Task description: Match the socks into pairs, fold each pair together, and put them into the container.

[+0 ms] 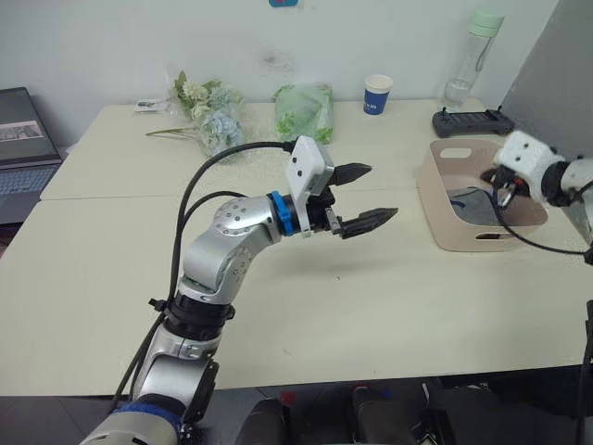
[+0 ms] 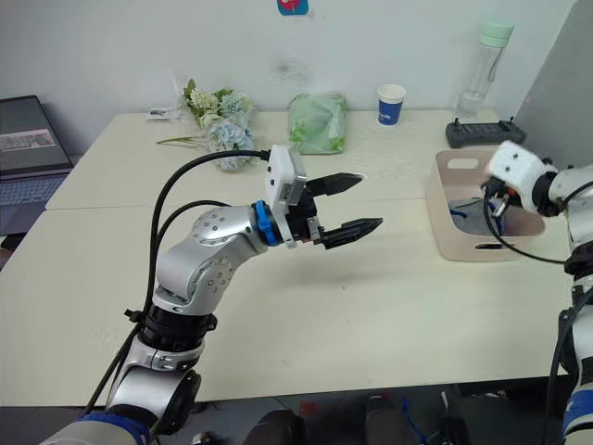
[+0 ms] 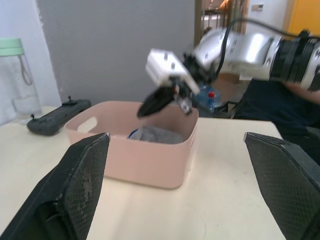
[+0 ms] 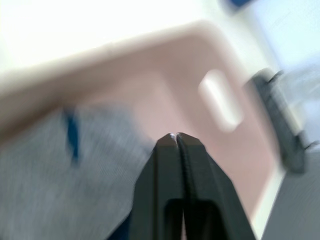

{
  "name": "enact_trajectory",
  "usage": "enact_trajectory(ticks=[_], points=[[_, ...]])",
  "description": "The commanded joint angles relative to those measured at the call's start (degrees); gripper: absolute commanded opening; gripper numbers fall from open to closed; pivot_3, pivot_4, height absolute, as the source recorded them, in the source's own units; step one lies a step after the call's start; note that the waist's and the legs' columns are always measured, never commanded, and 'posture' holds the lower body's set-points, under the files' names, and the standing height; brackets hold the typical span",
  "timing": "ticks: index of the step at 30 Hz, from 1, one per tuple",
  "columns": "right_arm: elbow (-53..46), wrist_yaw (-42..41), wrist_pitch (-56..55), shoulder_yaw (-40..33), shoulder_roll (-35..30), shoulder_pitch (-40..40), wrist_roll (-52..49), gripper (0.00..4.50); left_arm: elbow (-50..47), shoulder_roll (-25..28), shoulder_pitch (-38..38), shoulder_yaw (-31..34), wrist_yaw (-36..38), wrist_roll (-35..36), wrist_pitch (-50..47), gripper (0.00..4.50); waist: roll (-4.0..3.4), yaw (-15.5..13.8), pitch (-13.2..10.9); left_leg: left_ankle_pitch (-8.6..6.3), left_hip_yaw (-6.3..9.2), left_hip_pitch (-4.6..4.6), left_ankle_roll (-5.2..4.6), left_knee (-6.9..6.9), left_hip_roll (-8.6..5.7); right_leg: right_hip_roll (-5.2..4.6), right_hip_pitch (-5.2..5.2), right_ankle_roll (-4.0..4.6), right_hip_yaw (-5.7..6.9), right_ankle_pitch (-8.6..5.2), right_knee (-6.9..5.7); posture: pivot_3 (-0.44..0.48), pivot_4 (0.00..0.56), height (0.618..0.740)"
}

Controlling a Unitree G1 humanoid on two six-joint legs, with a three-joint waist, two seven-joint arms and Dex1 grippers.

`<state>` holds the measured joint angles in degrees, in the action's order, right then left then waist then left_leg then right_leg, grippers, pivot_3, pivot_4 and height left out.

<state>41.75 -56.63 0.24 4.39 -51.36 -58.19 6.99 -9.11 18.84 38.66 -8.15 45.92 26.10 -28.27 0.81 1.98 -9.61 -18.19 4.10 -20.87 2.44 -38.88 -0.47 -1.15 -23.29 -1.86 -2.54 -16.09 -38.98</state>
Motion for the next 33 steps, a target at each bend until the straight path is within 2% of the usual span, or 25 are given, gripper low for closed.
enact_trajectory(ticks=[1, 3, 5, 7, 10, 11, 16, 19, 22, 27, 33], points=[[-17.02, 0.47, 10.22, -5.91, 1.08, 1.02, -7.2, 1.2, -1.17, 2.74, -2.03, 3.84, -0.36, -0.58, 1.61, 4.5, -0.01, -0.06, 0.01, 0.0, 0.04, -0.01, 0.0, 0.01, 0.02, 0.0, 0.0, 0.0, 0.02, 0.0, 0.01, 0.0, 0.15, 0.74], [-32.03, 5.62, 21.18, -9.01, 6.57, 5.2, -12.65, 1.9, -0.08, 5.07, -5.53, 6.02, -1.93, -2.47, 3.2, 4.5, 0.04, -0.17, 0.07, 0.0, 0.17, -0.06, 0.0, -0.01, 0.03, 0.0, 0.02, 0.0, 0.05, 0.0, 0.04, 0.0, 0.15, 0.74], [-46.58, 13.77, 31.41, -11.49, 15.17, 11.07, -17.2, 2.63, 1.27, 6.2, -9.71, 8.29, -4.29, -4.38, 5.6, 4.5, 0.06, -0.16, 0.1, -0.01, 0.25, -0.06, 0.01, -0.04, 0.07, 0.0, 0.06, 0.0, 0.01, 0.0, 0.01, 0.0, 0.15, 0.74], [-58.47, 20.78, 35.69, -10.26, 23.51, 20.09, -18.28, 3.35, 2.76, 5.58, -14.41, 10.72, -7.89, -6.23, 8.83, 4.5, 0.09, -0.37, 0.27, -0.01, 0.37, -0.06, 0.0, 0.0, 0.09, -0.01, 0.06, 0.0, 0.06, 0.0, 0.01, 0.0, 0.15, 0.74], [-64.65, 28.57, 34.45, -7.14, 29.68, 30.23, -13.61, 4.37, 3.79, 4.6, -20.2, 12.48, -11.73, -8.62, 12.77, 4.5, 0.04, -1.42, 0.24, -0.01, 0.44, -0.29, 0.01, -0.08, 0.0, -0.07, -0.1, 0.0, 0.13, -0.01, -0.02, 0.0, 0.15, 0.74], [-65.4, 30.7, 33.77, -6.52, 31.04, 32.34, -12.57, 4.48, 3.92, 4.37, -21.46, 12.72, -12.62, -9.24, 13.61, 4.5, 0.04, -1.88, 0.24, 0.0, 0.42, -0.39, 0.01, -0.11, -0.07, -0.14, -0.17, 0.0, 0.11, 0.0, -0.01, 0.0, 0.15, 0.74], [-67.55, 36.83, 25.36, -2.86, 35.08, 47.62, -8.33, 4.48, 3.97, 2.44, -29.01, 14.44, -18.83, -13.27, 18.23, 4.5, 0.12, -2.4, 0.3, 0.01, 0.41, -0.46, -0.01, -0.2, -0.32, -0.35, -0.14, -0.09, 0.1, 0.05, 0.08, 0.0, 0.15, 0.74], [-67.3, 40.22, 22.92, -3.08, 37.93, 53.53, -7.98, 4.48, 2.81, 1.62, -33.41, 14.63, -21.87, -15.11, 18.43, 4.5, 0.11, -1.86, 0.3, 0.01, 0.35, -0.28, -0.03, -0.1, -0.26, -0.27, -0.09, -0.09, 0.08, 0.05, 0.0, 0.0, 0.15, 0.74], [-68.4, 40.05, 20.38, -1.14, 38.59, 57.99, -7.62, 4.48, 0.59, 1.75, -38.23, 13.63, -24.77, -18.57, 19.07, 4.5, 0.08, -1.37, 0.33, -0.11, 0.28, 0.03, -0.23, 0.04, -0.07, -0.1, 0.1, -0.09, 0.07, 0.04, 0.01, 0.0, 0.15, 0.74], [-67.96, 39.61, 19.11, -1.63, 38.84, 61.99, -9.22, 4.48, -3.5, 1.25, -43.71, 13.38, -26.41, -20.19, 19.17, 4.5, 0.06, -0.66, 0.34, -0.12, 0.33, 0.03, -0.24, 0.05, 0.02, -0.02, 0.12, -0.08, 0.08, 0.04, 0.0, 0.0, 0.15, 0.74], [-65.9, 38.92, 18.52, -2.48, 37.87, 59.76, -9.89, 4.48, -6.15, 1.99, -46.06, 14.39, -24.46, -18.15, 19.36, 4.5, 0.06, -0.58, 0.34, -0.12, 0.3, 0.03, -0.24, 0.04, 0.0, -0.02, 0.12, -0.08, 0.11, 0.04, 0.02, 0.0, 0.15, 0.74]])
